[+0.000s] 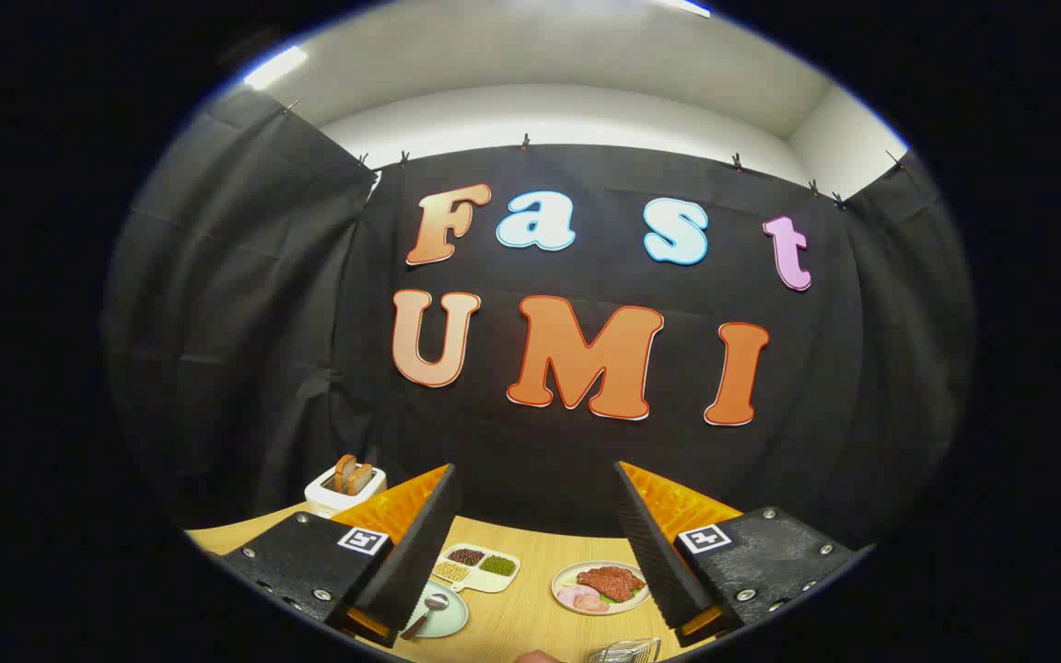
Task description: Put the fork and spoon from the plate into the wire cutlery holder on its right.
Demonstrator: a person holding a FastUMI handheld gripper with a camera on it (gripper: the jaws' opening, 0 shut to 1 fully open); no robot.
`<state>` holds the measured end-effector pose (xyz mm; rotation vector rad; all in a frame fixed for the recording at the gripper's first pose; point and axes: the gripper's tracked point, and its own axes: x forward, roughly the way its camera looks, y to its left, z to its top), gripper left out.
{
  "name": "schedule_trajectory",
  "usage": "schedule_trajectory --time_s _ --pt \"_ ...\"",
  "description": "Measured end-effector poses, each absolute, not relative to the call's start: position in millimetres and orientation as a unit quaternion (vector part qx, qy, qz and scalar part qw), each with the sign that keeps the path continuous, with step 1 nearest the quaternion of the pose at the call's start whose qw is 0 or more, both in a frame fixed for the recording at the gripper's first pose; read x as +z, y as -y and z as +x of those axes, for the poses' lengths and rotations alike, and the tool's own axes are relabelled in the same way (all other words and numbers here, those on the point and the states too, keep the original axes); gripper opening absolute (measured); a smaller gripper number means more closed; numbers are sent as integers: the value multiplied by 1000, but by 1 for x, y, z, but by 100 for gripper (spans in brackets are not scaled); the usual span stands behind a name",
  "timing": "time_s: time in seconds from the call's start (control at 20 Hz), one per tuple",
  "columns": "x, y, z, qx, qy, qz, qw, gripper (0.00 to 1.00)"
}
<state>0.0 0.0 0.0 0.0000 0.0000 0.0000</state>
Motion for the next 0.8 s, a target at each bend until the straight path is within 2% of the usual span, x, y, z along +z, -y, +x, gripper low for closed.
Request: schedule_trajectory --time_s 0.8 --pt "-8 -41 25 9 -19 -20 1000 98"
